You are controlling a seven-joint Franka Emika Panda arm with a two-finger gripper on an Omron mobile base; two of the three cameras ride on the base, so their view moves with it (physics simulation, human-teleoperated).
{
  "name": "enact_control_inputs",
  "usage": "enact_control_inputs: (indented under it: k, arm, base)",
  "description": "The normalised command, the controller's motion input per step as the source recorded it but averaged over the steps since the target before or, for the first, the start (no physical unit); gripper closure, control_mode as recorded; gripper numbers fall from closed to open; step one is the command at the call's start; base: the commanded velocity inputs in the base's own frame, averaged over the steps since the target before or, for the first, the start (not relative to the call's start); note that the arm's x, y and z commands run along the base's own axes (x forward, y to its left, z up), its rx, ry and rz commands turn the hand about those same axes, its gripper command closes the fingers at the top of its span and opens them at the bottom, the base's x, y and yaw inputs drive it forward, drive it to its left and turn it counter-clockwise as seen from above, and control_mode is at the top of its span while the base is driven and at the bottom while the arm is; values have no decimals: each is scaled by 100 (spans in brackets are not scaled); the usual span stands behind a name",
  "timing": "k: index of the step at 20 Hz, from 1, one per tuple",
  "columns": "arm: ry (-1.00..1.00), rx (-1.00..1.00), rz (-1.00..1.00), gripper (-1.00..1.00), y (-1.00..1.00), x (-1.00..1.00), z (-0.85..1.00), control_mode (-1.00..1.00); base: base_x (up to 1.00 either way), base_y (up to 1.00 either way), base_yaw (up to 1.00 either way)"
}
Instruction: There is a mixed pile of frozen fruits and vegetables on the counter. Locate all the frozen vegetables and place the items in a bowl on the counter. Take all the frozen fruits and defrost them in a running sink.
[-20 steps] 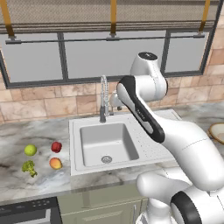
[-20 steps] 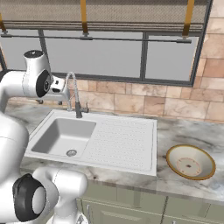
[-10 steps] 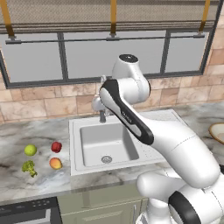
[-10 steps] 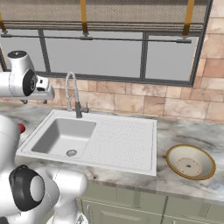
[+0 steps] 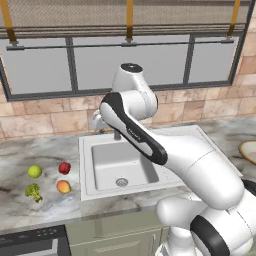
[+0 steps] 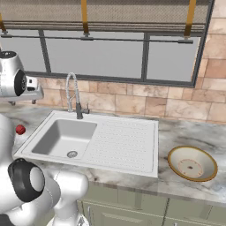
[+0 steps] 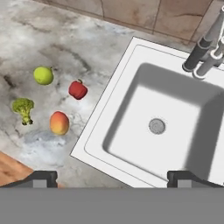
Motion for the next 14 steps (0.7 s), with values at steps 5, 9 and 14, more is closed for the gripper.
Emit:
enact_control_inputs:
  k: [5, 9, 14]
  arm:
    - [0, 0, 12, -100, 37, -16, -1, -100]
    - [0, 0, 8, -100, 24, -22, -19, -100]
    - [0, 0, 6, -100, 19, -18, -40, -100]
  base:
    - [0, 0, 0]
    - [0, 0, 0]
    - [0, 0, 0]
